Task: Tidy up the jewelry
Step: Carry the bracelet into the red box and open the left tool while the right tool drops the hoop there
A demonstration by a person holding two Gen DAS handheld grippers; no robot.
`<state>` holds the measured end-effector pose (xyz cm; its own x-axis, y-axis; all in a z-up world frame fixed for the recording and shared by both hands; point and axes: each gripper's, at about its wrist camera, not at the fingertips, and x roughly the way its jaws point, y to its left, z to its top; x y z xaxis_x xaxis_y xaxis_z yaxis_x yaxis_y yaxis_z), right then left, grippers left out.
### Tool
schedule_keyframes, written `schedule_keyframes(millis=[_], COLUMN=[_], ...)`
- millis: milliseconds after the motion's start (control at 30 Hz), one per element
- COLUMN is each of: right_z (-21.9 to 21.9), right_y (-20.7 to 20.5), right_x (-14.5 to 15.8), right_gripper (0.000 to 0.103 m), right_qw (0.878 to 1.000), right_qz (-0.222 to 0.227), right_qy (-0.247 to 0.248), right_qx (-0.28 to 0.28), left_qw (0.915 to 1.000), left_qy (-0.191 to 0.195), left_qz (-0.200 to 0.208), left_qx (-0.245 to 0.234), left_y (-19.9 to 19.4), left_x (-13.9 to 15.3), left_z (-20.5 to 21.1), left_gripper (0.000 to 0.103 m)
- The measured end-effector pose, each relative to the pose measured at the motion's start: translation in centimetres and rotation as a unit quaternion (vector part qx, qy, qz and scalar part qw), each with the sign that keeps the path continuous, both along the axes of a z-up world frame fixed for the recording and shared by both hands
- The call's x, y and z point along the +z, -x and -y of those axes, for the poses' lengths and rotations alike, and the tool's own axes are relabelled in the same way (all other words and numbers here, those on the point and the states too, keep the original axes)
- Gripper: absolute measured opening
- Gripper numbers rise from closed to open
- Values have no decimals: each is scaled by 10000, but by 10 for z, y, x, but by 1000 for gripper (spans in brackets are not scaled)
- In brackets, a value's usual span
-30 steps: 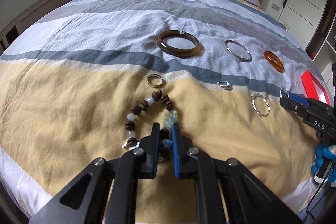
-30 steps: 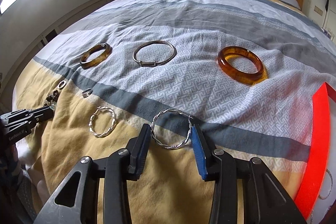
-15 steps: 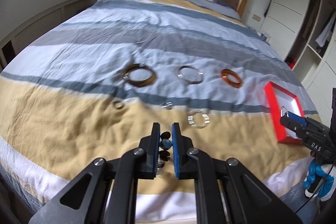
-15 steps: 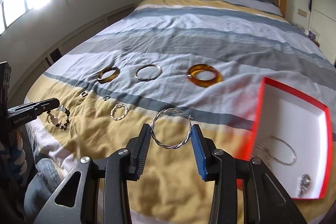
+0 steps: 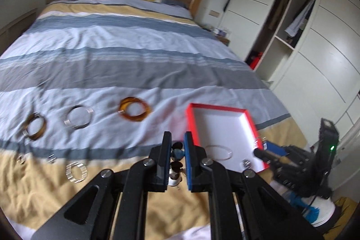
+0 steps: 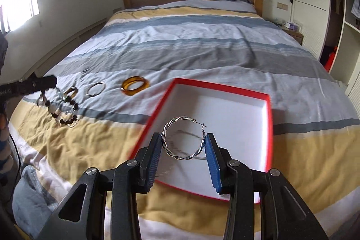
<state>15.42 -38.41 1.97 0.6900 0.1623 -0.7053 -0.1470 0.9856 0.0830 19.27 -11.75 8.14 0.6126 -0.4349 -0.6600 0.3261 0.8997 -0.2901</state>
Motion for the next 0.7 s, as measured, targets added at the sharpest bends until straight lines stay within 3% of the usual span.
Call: schedule_keyframes(millis=[167,367,700], right_z=[26,45,55], right_y=[-25,-65,-94], right_x=[-12,-42,-81], right_gripper=[39,39,39], right_qw=[9998,9985,9928], right_qz=[-144,-486,-1050], right_qy=[114,217,455], right_qx=[-1,94,347], left_qw=[9990,9954,9891], left_qy=[-25,-400,-847], left_qz=[-113,-416,-974], left_qx=[-431,-768,-702], left_y=[-40,-73,-91], left_x=[-9,-53,-126], left_z=[67,130,146], left_gripper=[10,10,10])
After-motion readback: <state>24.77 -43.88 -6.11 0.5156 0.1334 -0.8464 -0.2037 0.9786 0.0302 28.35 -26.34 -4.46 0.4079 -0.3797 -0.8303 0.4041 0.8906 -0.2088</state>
